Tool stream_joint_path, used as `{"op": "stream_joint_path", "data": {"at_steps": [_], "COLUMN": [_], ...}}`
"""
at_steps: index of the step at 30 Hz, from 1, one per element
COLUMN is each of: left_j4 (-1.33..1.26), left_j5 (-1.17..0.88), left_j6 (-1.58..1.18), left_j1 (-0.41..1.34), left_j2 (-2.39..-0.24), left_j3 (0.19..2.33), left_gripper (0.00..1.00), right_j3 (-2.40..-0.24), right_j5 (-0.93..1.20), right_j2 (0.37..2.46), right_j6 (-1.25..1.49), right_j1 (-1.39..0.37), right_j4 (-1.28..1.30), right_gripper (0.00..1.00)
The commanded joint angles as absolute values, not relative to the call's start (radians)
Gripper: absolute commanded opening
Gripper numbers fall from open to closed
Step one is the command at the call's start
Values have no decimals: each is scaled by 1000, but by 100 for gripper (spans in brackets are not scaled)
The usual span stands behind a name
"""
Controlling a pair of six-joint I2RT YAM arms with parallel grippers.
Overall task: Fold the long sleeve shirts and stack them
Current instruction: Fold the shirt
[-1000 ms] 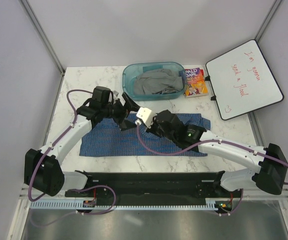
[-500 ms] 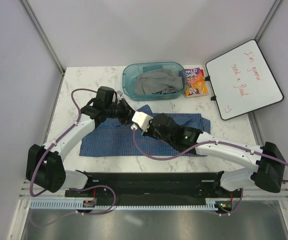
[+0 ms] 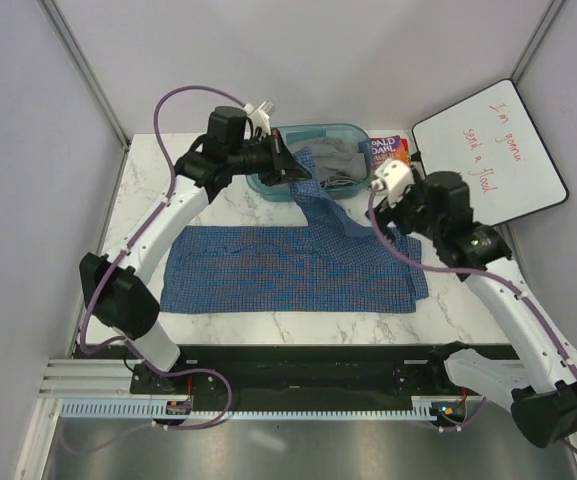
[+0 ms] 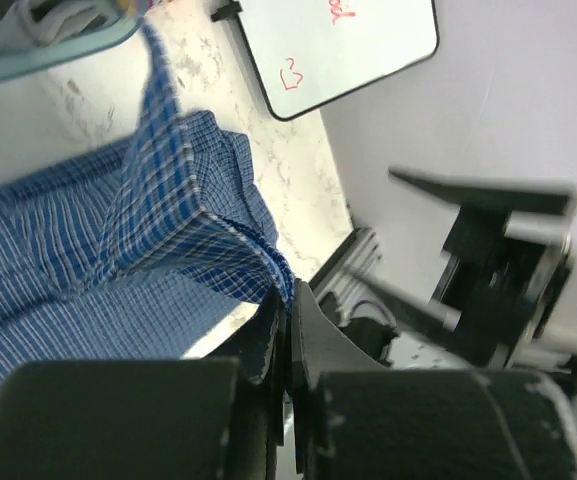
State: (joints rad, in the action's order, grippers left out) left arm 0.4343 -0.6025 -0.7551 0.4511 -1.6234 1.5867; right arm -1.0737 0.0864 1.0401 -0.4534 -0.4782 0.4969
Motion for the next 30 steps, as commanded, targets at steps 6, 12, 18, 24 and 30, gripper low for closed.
{"op": "stream_joint_path", "data": {"at_steps": [6,12,18,24,30], "left_j4": [794,974,1022,986,858], "left_j5": [-663,-640,-595,-583,-589], "left_j6": [-163,112,251,324,454], "left_j1": [494,448,301,220,190], "left_j2": [-1574,-1412,-1379,-1365,-1309], "left_j3": [1628,1392,1296,1235,1119], "left_gripper": [2,2,2,7,12], "right_j3": [-1247,-1276,-1275,-1243,-1190], "right_j5": [472,537,551,538,517], "right_j2": [1248,1362,1450,1485,1496], "right_j6": [-502,-500,-499,-488,-466], "right_j1": [-9,21,18,6,-60], "right_j4": [758,801,839,845,824], "right_gripper": [94,95,97,87,74]}}
